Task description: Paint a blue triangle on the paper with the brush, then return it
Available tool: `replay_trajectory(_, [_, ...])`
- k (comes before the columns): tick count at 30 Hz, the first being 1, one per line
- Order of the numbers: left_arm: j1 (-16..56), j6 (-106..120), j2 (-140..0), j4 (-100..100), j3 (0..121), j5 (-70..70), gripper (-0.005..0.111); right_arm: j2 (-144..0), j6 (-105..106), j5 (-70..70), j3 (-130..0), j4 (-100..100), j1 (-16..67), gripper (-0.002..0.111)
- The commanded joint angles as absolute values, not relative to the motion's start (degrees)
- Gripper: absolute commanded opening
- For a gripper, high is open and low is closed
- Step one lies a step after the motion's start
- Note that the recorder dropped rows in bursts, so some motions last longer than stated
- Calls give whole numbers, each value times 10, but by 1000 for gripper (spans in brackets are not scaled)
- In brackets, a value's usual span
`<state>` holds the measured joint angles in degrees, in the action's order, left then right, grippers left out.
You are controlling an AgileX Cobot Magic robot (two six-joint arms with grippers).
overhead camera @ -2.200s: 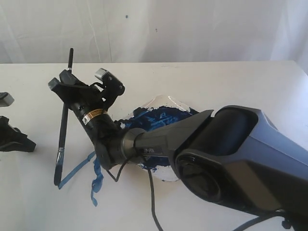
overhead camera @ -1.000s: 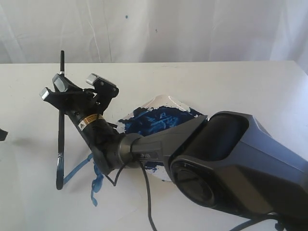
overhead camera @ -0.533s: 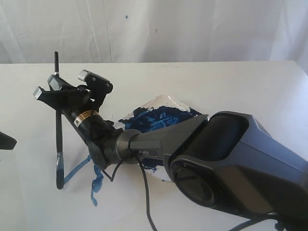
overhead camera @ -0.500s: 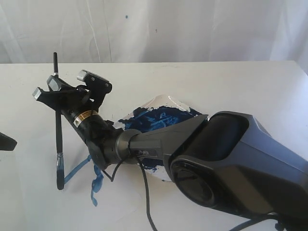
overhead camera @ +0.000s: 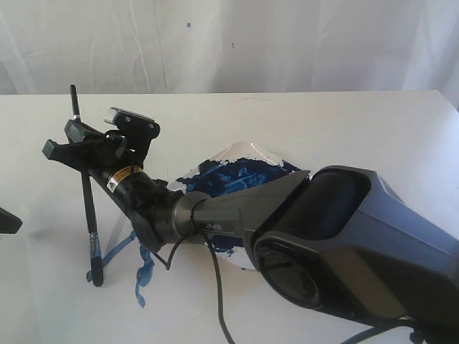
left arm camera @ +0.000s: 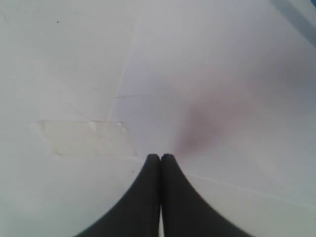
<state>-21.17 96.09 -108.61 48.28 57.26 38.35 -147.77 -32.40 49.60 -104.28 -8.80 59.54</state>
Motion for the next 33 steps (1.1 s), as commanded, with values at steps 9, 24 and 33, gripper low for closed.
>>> replay_trajectory(9, [-213,977,-1086,483,573,402,0,-1515,-317,497,-1098,-80,593,0])
replay_trajectory(24, [-213,977,-1086,469,573,398,0,-1533,-333,501,-1108,-23,593,0])
replay_trajectory(33, [-213,975,-1086,469,573,401,0,-1532,-329,477,-1107,-30,594,0])
